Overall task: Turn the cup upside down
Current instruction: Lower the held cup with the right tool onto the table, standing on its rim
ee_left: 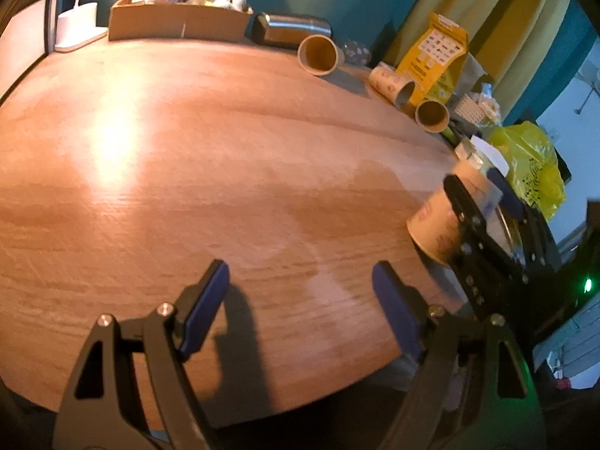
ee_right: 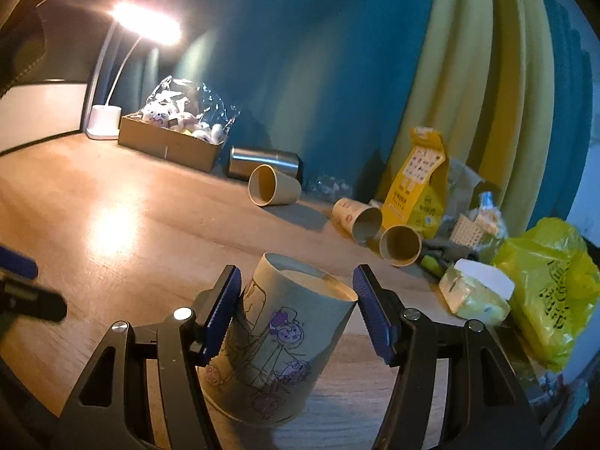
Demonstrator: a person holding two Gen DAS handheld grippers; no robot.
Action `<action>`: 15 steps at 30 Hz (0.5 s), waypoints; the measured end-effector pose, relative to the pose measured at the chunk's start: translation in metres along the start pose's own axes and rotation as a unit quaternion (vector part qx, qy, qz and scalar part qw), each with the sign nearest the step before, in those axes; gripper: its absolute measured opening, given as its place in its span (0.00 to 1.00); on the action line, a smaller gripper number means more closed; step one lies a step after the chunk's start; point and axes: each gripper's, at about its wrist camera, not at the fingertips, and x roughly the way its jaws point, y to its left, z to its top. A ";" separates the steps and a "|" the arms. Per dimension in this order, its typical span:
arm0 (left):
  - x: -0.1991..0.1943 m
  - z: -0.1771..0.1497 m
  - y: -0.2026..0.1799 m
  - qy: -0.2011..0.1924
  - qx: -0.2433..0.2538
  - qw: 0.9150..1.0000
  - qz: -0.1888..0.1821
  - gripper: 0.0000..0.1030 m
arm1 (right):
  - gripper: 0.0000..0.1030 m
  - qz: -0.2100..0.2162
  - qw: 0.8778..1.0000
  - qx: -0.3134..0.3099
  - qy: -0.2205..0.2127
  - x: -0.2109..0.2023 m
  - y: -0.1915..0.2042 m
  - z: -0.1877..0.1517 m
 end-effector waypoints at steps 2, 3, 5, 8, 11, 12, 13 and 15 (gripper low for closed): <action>0.000 -0.001 0.002 -0.011 0.004 1.000 0.002 0.78 | 0.63 -0.009 1.000 -0.009 -0.009 -0.005 0.006 -0.004; -0.001 -0.002 0.003 -0.017 0.009 1.000 0.003 0.78 | 0.64 -0.011 1.000 -0.010 -0.011 -0.007 0.007 -0.006; -0.001 -0.003 0.003 -0.024 0.013 1.000 0.005 0.78 | 0.63 -0.002 1.000 -0.003 -0.003 -0.009 0.009 -0.010; -0.006 -0.005 0.002 -0.037 0.020 0.999 -0.002 0.78 | 0.63 -0.009 1.000 -0.003 -0.008 -0.015 0.012 -0.012; -0.010 -0.005 0.000 -0.049 0.028 0.998 0.000 0.78 | 0.63 -0.009 1.000 0.004 -0.008 -0.017 0.011 -0.013; -0.010 -0.005 -0.001 -0.050 0.028 0.998 0.000 0.78 | 0.63 -0.008 1.000 0.007 -0.007 -0.017 0.010 -0.013; -0.011 -0.005 -0.001 -0.051 0.028 0.998 0.000 0.78 | 0.63 -0.007 1.000 0.009 -0.006 -0.017 0.010 -0.013; -0.013 -0.005 -0.001 -0.056 0.030 0.998 0.001 0.78 | 0.63 -0.002 1.000 0.016 -0.004 -0.017 0.008 -0.013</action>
